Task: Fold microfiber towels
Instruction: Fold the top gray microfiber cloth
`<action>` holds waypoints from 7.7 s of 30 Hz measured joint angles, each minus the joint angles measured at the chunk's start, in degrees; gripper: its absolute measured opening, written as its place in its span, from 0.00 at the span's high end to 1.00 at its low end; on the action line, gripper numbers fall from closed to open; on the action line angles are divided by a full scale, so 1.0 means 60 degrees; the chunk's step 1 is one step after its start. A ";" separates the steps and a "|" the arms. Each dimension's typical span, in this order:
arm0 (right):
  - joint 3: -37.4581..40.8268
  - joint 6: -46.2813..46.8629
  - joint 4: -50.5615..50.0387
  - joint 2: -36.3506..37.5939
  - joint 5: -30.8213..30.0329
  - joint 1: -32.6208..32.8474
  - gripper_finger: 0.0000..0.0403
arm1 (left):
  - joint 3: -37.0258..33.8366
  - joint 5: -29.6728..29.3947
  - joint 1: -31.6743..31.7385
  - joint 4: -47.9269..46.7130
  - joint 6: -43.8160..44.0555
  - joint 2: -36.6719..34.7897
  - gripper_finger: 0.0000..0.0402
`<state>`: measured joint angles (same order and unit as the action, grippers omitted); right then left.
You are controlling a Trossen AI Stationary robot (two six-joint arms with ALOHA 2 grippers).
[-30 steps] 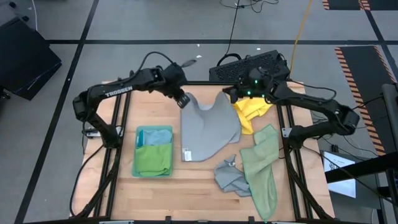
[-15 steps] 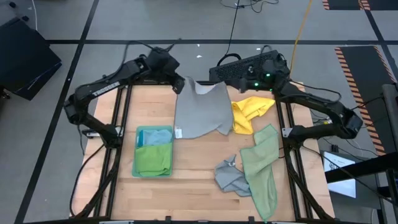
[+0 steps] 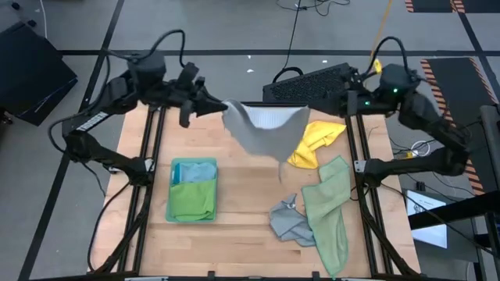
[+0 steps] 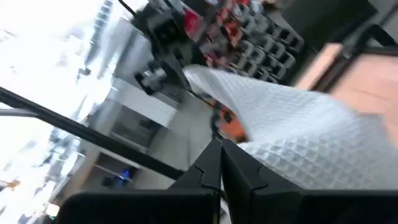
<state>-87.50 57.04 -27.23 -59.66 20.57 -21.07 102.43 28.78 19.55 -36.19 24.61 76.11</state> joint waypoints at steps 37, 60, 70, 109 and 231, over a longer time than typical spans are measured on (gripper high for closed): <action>0.5663 -0.5478 0.0675 -0.1508 0.3123 -0.3454 1.00 | -0.4165 -0.0723 0.2205 -0.2005 -0.4915 0.2160 0.99; 0.8318 -0.4930 0.0643 -0.0612 0.3293 -0.1450 1.00 | -0.6348 -0.1306 0.0379 -0.1672 -0.4532 0.2150 0.99; 0.9480 -0.3646 0.2143 -0.0616 0.2292 -0.0527 1.00 | -0.6845 -0.1309 0.0354 -0.0577 -0.4651 0.2150 0.99; 0.9846 -0.2693 0.3816 -0.3011 0.1467 0.1659 0.99 | -0.6859 -0.2584 -0.0208 -0.0505 -0.5620 0.2150 0.96; 0.8343 -0.2873 0.5499 0.0077 0.2320 -0.1595 0.67 | -0.4697 -0.2507 0.2230 -0.1372 -0.8837 0.6279 0.82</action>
<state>-37.44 39.80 5.76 -59.20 34.49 -30.64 74.24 13.74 32.93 -44.42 -28.41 113.78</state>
